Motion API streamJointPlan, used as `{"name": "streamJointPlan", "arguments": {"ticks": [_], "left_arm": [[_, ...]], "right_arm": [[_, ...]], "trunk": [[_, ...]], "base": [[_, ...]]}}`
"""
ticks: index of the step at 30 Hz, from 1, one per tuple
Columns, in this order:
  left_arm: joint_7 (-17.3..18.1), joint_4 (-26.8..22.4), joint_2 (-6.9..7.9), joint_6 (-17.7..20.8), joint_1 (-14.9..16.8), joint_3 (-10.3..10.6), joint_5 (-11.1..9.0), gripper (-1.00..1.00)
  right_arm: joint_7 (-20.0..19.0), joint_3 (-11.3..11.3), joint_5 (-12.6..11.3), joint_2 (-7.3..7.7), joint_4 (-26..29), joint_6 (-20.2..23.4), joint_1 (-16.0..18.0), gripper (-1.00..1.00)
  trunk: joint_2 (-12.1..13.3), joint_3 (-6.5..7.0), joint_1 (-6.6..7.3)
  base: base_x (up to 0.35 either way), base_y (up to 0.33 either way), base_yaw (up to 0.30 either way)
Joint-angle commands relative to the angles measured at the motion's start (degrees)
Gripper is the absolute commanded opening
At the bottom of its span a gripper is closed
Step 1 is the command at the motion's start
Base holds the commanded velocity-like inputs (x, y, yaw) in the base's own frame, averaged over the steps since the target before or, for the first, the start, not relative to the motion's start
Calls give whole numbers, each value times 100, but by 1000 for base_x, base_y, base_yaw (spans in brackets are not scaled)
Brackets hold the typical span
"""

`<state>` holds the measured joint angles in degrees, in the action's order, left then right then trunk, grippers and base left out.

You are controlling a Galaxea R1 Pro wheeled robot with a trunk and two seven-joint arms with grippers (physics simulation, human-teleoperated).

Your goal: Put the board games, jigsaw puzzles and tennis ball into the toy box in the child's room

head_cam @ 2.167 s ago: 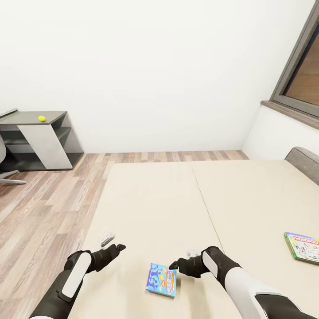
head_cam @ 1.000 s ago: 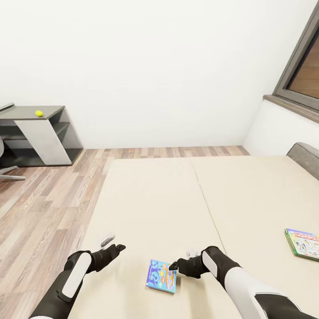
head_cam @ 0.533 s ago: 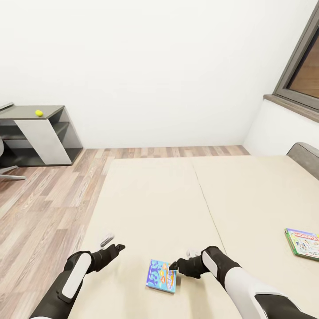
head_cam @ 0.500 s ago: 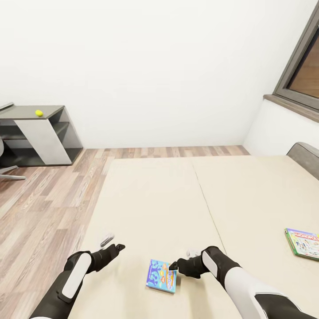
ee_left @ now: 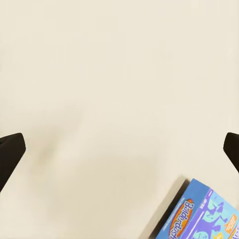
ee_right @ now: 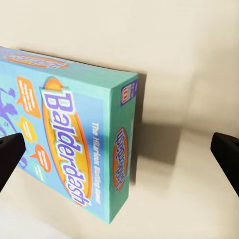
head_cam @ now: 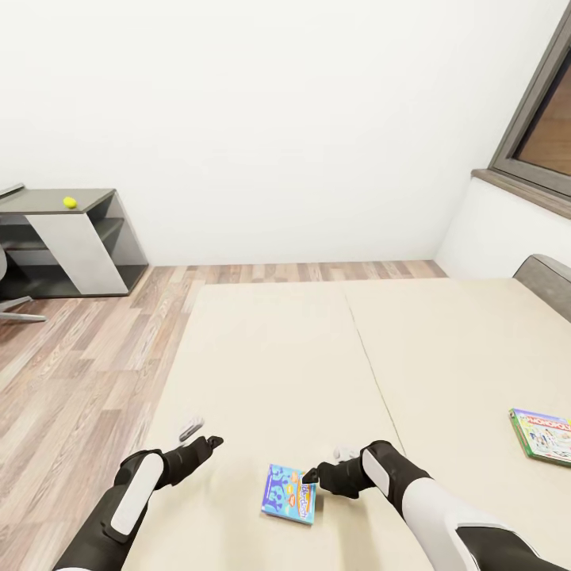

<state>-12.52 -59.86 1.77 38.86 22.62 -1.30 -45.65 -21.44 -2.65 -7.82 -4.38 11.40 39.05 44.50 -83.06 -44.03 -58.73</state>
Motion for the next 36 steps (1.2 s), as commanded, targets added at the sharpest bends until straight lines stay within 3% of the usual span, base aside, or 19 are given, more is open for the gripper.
{"name": "streamJointPlan", "arguments": {"ticks": [1,30,36], "left_arm": [[-46,-8,0,19,2,-2,-62,100],[-40,-8,7,16,-3,-1,-69,100],[-40,43,-104,-77,-199,-33,-92,100]], "right_arm": [[17,-15,-17,-2,3,33,-3,100],[12,-12,-17,4,3,-5,-7,100],[-187,26,27,109,127,-158,78,100]], "trunk": [[-2,-6,0],[-2,-6,0],[-1,-5,0]], "base": [[0,0,0],[0,0,0],[0,0,0]]}}
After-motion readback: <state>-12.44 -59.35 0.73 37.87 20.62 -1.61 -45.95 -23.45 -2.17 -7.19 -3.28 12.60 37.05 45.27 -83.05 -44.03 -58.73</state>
